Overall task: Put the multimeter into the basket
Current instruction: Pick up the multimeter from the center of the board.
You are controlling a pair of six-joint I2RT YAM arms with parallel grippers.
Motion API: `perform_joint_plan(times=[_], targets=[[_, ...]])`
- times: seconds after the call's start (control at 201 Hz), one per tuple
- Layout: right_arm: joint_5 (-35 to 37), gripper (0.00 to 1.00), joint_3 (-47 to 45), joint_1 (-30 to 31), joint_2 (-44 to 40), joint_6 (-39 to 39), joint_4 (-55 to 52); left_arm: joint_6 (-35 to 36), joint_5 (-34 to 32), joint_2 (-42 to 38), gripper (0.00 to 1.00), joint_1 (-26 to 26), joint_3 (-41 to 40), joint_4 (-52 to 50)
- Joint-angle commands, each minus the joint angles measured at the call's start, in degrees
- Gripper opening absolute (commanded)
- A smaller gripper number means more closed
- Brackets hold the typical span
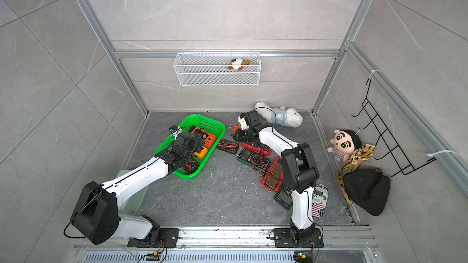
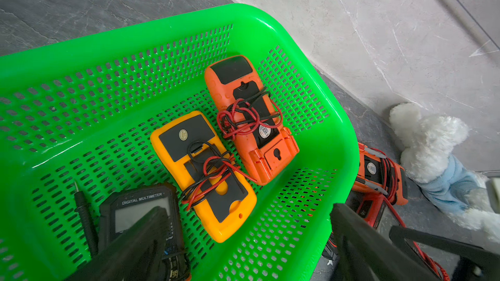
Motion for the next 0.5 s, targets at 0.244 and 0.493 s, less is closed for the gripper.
perform_joint_plan(times=[0.244, 0.493], targets=[[1.2, 0.26, 12.2, 0.4, 12.5, -1.3, -4.4, -1.3, -3.5, -3.2, 0.98, -0.2, -1.4, 1.1], [4.6, 0.25, 11.7, 3.1, 13.7, -2.9, -8.4, -1.4, -3.6, -3.8, 0.98, -0.2, -1.8, 0.7]])
